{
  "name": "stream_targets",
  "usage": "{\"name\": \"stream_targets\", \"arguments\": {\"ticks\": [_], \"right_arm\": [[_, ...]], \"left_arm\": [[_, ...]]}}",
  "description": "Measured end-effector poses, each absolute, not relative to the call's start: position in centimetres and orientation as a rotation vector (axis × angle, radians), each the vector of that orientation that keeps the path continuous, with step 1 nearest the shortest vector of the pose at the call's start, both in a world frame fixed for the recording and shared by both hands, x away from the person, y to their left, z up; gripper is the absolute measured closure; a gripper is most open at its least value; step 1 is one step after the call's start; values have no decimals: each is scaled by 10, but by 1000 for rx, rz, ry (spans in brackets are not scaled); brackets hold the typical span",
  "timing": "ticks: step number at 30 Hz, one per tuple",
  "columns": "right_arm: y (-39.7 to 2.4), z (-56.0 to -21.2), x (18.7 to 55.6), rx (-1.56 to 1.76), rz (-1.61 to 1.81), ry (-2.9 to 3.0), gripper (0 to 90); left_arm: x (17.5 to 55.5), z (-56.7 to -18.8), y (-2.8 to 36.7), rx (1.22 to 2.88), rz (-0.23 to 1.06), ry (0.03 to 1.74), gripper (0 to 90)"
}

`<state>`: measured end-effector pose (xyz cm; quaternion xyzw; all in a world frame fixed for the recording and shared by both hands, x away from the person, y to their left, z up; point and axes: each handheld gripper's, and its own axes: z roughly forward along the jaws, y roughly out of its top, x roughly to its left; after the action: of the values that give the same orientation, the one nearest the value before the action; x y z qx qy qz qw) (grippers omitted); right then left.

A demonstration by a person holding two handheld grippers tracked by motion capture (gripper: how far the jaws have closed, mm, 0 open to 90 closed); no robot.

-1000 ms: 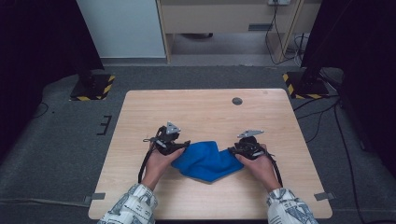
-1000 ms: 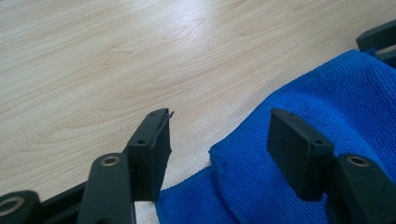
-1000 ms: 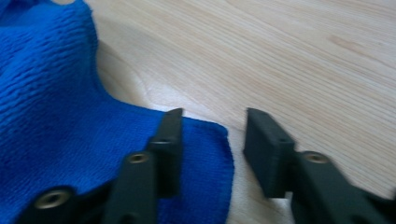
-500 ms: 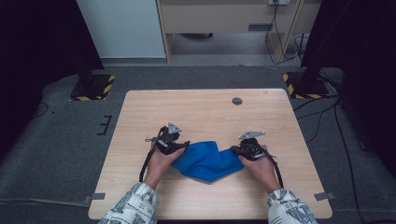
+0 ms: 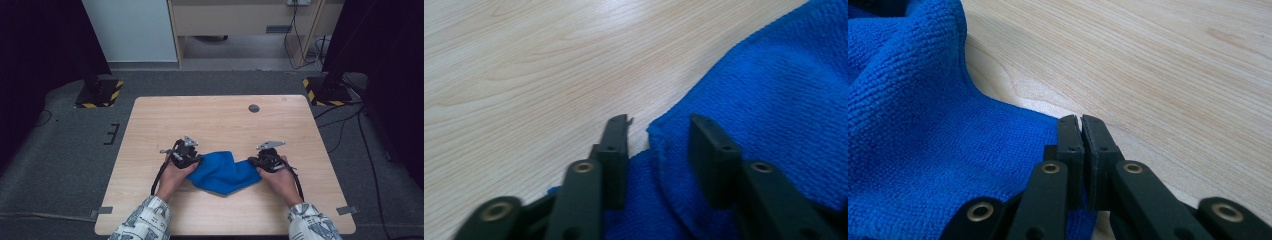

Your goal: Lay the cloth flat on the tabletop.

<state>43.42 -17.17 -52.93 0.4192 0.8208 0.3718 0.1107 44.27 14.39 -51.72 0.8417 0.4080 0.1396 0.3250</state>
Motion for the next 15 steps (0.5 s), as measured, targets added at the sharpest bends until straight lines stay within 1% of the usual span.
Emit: {"name": "stream_targets", "arguments": {"ticks": [1,4,6,9,15], "right_arm": [[-172,-529,434,1233,1091,2414,873],[-172,-529,434,1223,1088,2412,878],[-172,-530,433,1219,1093,2403,880],[-174,-531,430,1223,1104,2385,882],[-183,-522,422,1213,1132,2352,885]], "left_arm": [[442,-517,143,2209,363,1070,683],[439,-515,141,2207,414,1050,818],[440,-513,142,2203,423,1047,857],[439,-508,143,2158,429,1074,859],[430,-490,146,2109,495,1045,863]]}}
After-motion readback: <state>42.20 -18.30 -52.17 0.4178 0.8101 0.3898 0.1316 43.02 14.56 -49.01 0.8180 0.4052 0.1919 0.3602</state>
